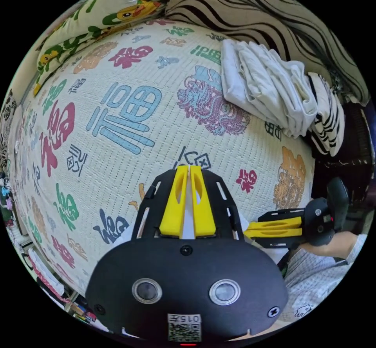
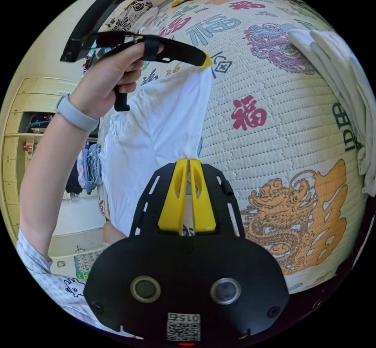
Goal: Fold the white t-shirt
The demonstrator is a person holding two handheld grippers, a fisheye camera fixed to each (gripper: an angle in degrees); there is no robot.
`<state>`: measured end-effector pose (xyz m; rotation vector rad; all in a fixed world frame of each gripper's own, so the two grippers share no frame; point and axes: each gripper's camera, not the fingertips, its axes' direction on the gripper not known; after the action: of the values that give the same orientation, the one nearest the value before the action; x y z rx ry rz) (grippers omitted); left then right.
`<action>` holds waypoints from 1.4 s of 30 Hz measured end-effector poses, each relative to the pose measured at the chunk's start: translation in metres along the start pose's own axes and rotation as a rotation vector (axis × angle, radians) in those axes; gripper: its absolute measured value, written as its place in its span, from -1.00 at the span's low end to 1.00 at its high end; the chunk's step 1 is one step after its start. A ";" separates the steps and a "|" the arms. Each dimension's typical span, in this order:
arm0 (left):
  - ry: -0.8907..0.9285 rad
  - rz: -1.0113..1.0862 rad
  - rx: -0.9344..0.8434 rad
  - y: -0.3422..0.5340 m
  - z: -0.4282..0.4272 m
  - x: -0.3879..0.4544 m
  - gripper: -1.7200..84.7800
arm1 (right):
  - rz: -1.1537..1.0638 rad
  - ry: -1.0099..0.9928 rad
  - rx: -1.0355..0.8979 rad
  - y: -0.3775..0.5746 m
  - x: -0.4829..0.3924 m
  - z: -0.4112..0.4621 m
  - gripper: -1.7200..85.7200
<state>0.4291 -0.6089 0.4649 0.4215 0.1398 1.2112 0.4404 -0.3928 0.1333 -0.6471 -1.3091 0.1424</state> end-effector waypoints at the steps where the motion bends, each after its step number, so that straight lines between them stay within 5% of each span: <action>1: 0.020 -0.003 0.059 0.016 -0.013 -0.010 -0.96 | -0.011 -0.006 0.024 0.002 0.000 -0.007 -0.95; 9: 0.054 -0.117 0.437 0.212 -0.112 -0.099 -0.97 | -0.280 -0.003 0.141 0.030 -0.051 -0.046 -0.97; 18: 0.210 -0.535 0.433 0.440 -0.041 -0.208 -0.90 | -0.392 -0.027 -0.117 0.048 -0.080 0.040 -0.96; 22: 0.230 -0.581 0.580 0.494 -0.048 -0.219 -0.80 | -0.437 0.046 -0.068 0.058 -0.074 0.031 -0.95; 26: 0.232 -0.495 0.641 0.496 -0.060 -0.208 -0.82 | -0.480 0.072 -0.011 0.049 -0.075 0.030 -0.95; 33: 0.180 -0.404 0.254 0.468 -0.005 -0.205 -0.93 | -0.503 0.100 -0.228 0.036 -0.074 0.096 -0.96; 38: 0.171 -0.438 0.324 0.490 -0.025 -0.216 -0.91 | -0.521 -0.014 -0.216 0.043 -0.057 0.085 -0.96; 42: 0.189 -0.421 0.447 0.470 -0.055 -0.230 -0.80 | -0.392 0.111 0.004 0.033 -0.029 0.057 -0.89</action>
<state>-0.0821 -0.6750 0.5695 0.6286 0.6393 0.7952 0.3886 -0.3579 0.0980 -0.3789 -1.3033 -0.2081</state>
